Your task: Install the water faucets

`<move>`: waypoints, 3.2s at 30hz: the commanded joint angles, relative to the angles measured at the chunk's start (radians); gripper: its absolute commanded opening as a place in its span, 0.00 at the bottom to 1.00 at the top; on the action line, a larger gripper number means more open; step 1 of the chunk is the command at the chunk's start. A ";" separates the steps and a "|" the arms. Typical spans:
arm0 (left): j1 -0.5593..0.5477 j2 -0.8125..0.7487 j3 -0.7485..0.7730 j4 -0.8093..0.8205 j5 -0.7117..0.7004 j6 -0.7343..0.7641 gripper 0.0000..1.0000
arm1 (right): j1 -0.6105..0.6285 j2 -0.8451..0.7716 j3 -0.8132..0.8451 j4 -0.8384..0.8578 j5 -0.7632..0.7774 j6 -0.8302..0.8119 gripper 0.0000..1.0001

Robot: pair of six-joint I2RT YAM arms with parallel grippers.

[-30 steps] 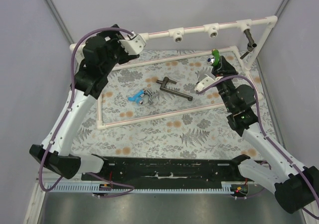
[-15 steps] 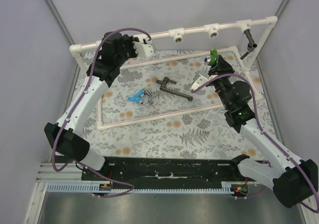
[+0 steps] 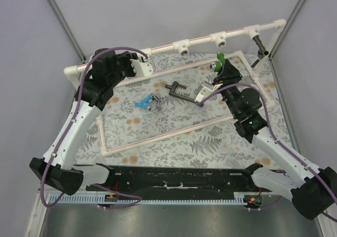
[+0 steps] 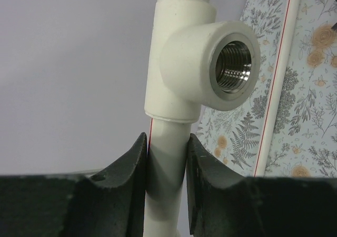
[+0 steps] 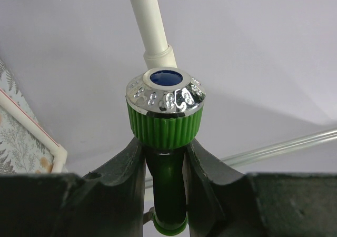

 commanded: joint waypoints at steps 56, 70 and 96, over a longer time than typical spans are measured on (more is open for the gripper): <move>0.019 0.015 -0.003 0.061 0.135 -0.153 0.02 | -0.049 0.200 0.046 0.185 -0.006 -0.106 0.00; 0.019 -0.010 -0.020 0.043 0.128 -0.131 0.02 | -0.072 0.223 0.084 0.027 0.059 -0.204 0.00; 0.019 -0.062 -0.079 0.090 0.168 -0.151 0.02 | -0.144 0.291 0.100 0.068 -0.048 0.421 0.00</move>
